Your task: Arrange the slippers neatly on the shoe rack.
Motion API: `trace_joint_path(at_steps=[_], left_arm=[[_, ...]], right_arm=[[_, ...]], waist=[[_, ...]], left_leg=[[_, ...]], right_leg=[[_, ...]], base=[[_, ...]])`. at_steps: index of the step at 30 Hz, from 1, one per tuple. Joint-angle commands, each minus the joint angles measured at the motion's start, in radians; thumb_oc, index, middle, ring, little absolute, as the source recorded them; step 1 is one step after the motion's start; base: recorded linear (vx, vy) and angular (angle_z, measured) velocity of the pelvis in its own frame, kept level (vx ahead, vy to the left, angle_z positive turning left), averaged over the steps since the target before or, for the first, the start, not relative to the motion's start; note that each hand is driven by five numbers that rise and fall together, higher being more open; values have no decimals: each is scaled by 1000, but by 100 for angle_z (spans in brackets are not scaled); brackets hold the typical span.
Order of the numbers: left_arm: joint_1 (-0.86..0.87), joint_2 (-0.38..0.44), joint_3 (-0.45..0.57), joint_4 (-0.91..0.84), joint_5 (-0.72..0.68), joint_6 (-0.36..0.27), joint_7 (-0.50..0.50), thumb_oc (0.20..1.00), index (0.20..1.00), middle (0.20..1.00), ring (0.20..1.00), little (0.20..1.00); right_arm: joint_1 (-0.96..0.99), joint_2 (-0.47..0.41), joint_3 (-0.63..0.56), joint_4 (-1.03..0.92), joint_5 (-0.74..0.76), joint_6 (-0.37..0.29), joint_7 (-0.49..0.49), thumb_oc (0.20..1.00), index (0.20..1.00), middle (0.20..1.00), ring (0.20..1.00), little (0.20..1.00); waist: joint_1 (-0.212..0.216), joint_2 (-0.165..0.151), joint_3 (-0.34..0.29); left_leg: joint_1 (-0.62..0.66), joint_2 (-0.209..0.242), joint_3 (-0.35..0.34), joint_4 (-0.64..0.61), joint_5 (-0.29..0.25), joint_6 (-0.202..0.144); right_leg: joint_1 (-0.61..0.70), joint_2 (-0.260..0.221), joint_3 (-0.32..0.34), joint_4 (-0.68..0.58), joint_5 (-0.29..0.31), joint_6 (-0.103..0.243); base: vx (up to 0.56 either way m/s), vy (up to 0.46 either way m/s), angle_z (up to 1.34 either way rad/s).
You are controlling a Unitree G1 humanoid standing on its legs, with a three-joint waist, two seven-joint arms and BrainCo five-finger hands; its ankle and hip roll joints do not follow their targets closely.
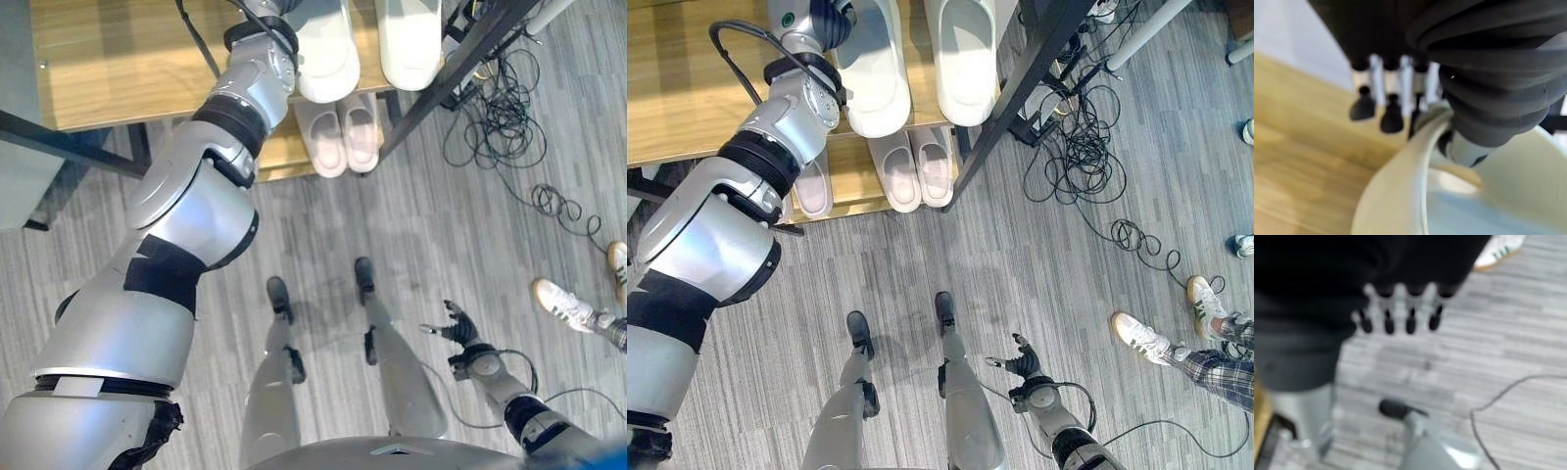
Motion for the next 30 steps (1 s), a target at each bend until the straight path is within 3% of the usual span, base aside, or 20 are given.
trace_joint_path(at_steps=[1, 5, 6, 8, 9, 13, 24, 30], left_arm=[[-213, 33, 34, 84, 1, -9, 15, 200, 200, 200, 200, 200], [-215, 29, 38, 86, -4, -12, 17, 200, 200, 200, 200, 200], [-216, 27, 43, 84, -9, -15, 19, 460, 460, 460, 460, 460], [-217, 24, 45, 81, -12, -17, 21, 853, 853, 853, 853, 853], [-218, 24, 46, 78, -14, -18, 24, 1000, 1000, 1000, 1000, 1000], [-226, 31, 43, 78, -25, -24, 26, 1000, 1000, 1000, 1000, 1000], [-187, -6, 160, -25, -224, -112, 45, 1000, 1000, 1000, 1000, 1000], [-174, 32, 141, -56, -198, -113, 46, 1000, 1000, 1000, 1000, 1000]], right_arm=[[-79, -45, -19, 25, -2, -21, -18, 1000, 1000, 1000, 1000, 1000], [-76, -47, -15, 24, -2, -24, -17, 1000, 1000, 1000, 1000, 1000], [-76, -47, -15, 27, -3, -24, -18, 1000, 1000, 1000, 1000, 1000], [-76, -48, -14, 31, -5, -25, -17, 1000, 1000, 1000, 1000, 1000], [-78, -47, -12, 33, -4, -25, -17, 1000, 1000, 1000, 1000, 1000], [-75, -48, -7, 41, -9, -28, -14, 1000, 1000, 1000, 1000, 1000], [-72, -30, -23, 56, -5, -16, -15, 1000, 1000, 1000, 1000, 1000], [-68, -33, -33, 55, -9, -11, -13, 1000, 1000, 1000, 1000, 1000]], waist=[[-15, 19, 125], [-18, 18, 122], [-20, 17, 121], [-21, 16, 118], [-21, 16, 117], [-23, 18, 115], [-16, 29, 111], [-4, 40, 106]], left_leg=[[-7, 2, -45, 4, -71, -37], [-13, 3, -46, 4, -72, -38], [-15, 4, -47, 4, -72, -38], [-15, 4, -46, 4, -73, -38], [-15, 5, -46, 4, -73, -38], [-14, 4, -45, 4, -73, -38], [1, -1, -42, 4, -74, -37], [9, -3, -43, 5, -77, -35]], right_leg=[[41, -22, -47, 24, -79, 76], [33, -21, -46, 25, -78, 75], [31, -21, -45, 26, -79, 75], [29, -20, -43, 28, -80, 75], [28, -19, -43, 27, -81, 75], [28, -19, -42, 26, -80, 75], [42, -22, -45, 32, -86, 72], [50, -24, -47, 33, -89, 72]], base=[[0, 0, 0], [0, 0, 0], [0, 0, 0], [0, 0, 0], [0, 0, 0], [-1, 3, -1], [0, 0, 0], [0, 0, 0]])
